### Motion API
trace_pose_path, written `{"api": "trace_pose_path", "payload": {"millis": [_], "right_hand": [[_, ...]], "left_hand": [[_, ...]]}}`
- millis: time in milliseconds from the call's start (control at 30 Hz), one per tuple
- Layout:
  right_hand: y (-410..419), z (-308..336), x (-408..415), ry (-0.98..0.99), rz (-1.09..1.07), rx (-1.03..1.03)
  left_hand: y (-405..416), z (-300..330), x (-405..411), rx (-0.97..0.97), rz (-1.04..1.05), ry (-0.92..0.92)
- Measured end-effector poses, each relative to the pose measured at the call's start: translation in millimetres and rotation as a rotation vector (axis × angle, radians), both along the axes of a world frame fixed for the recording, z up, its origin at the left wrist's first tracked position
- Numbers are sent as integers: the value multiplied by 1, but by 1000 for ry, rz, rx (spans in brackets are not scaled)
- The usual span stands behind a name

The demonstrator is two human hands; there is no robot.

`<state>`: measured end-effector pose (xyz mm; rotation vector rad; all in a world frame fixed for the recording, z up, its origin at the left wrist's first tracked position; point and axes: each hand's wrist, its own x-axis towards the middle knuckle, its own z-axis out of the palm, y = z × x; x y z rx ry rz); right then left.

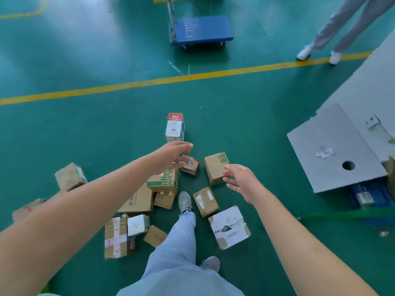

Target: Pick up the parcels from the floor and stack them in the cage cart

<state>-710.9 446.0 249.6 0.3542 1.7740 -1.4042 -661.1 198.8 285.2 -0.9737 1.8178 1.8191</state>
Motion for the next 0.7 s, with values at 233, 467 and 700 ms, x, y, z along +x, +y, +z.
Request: {"api": "trace_pose_path", "payload": {"millis": [233, 467, 700], "right_hand": [[-125, -22, -82, -22, 226, 81], [-271, -58, -195, -42, 400, 201], [-381, -84, -288, -30, 511, 270]], "left_hand": [[-112, -44, -42, 47, 174, -21], [-228, -97, -136, 81, 248, -105], [-328, -125, -208, 104, 295, -144]]}}
